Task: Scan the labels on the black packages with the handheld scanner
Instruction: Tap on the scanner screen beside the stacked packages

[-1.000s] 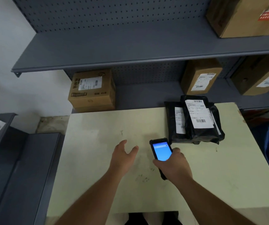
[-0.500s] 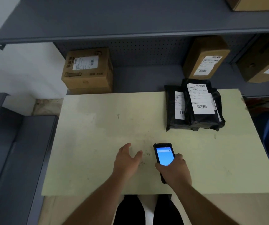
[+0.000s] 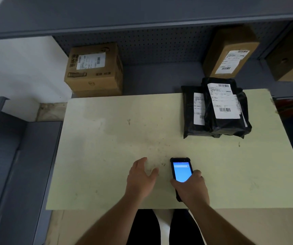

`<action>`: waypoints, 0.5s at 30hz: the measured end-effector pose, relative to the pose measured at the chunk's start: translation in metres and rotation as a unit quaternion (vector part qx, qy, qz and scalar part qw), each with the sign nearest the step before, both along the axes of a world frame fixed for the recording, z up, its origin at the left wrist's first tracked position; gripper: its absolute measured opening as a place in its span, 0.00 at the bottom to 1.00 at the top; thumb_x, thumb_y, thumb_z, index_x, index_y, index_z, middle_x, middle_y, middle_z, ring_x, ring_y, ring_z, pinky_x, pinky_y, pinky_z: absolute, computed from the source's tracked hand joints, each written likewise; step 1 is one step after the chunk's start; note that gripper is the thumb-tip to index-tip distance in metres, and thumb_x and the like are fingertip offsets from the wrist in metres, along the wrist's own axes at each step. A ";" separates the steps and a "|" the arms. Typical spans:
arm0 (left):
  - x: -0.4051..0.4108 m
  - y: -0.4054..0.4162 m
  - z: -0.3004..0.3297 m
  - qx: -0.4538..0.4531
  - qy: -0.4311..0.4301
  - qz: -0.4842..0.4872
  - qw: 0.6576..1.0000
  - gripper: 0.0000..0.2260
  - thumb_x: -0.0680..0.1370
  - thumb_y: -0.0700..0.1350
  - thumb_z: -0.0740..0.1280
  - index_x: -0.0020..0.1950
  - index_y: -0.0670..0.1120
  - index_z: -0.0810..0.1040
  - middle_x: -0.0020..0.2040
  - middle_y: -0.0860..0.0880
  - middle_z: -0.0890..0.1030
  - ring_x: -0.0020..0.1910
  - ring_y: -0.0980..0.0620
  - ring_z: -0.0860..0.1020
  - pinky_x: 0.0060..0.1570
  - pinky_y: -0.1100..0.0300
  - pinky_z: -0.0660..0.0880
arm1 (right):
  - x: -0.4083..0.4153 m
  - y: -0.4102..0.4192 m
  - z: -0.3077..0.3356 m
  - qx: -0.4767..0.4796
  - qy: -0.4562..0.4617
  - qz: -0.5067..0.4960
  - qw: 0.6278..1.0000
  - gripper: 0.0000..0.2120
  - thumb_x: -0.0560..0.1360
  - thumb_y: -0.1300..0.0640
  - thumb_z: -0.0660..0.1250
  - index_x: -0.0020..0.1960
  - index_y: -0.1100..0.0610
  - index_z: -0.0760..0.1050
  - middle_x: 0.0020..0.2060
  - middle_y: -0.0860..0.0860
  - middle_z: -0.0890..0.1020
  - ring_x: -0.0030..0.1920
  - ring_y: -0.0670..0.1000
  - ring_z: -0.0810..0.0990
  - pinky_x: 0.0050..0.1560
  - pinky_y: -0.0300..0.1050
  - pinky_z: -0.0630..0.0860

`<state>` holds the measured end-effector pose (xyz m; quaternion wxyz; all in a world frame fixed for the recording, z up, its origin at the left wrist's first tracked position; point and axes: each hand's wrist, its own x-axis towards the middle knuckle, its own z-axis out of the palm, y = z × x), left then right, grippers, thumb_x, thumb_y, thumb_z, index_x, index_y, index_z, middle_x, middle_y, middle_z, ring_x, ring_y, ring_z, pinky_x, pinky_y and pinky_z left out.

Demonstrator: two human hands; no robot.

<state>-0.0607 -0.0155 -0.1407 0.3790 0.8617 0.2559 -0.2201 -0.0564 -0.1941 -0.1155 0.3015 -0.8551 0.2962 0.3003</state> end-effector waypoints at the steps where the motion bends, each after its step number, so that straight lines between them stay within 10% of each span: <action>1: -0.001 0.001 0.000 0.000 0.001 0.001 1.000 0.32 0.80 0.60 0.69 0.81 0.51 0.68 0.80 0.51 0.70 0.78 0.48 0.70 0.77 0.49 0.68 | 0.000 0.001 -0.001 0.002 0.001 -0.001 1.000 0.32 0.73 0.47 0.79 0.67 0.58 0.67 0.57 0.55 0.77 0.50 0.58 0.81 0.45 0.51 0.80; 15: 0.000 0.010 -0.007 0.005 0.000 0.003 1.000 0.29 0.80 0.55 0.69 0.80 0.50 0.70 0.78 0.50 0.72 0.77 0.48 0.72 0.77 0.52 0.67 | 0.000 0.010 -0.015 -0.076 0.014 0.036 0.996 0.36 0.73 0.41 0.78 0.71 0.56 0.65 0.66 0.55 0.78 0.66 0.58 0.77 0.63 0.57 0.79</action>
